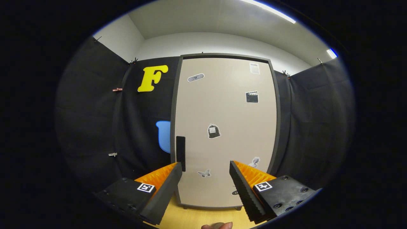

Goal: Open the shoe cabinet door, grab the shoes and put them into the shoe cabinet, then close the shoe cabinet door.

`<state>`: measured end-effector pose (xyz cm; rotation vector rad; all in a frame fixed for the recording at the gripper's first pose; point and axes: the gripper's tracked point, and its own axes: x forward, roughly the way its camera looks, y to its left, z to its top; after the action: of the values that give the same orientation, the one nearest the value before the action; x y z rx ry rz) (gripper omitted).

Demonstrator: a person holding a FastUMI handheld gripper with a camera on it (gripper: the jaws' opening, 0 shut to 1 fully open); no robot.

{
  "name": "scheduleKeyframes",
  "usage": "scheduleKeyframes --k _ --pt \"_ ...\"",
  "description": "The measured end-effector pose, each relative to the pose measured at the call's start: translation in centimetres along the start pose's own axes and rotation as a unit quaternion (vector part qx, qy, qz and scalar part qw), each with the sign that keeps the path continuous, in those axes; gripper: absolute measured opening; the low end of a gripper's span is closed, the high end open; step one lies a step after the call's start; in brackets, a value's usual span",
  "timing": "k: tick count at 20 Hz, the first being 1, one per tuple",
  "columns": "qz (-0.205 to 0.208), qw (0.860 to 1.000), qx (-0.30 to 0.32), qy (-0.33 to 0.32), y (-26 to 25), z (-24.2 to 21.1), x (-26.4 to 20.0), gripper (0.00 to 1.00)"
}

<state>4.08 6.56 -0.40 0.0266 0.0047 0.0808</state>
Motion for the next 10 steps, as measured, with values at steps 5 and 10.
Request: scheduleKeyframes --k 5,10 --pt "0.019 1.000 -0.011 0.015 3.6 -2.5 5.2 0.97" --pt "0.015 0.999 0.006 0.033 5.4 -5.1 11.2 0.98"
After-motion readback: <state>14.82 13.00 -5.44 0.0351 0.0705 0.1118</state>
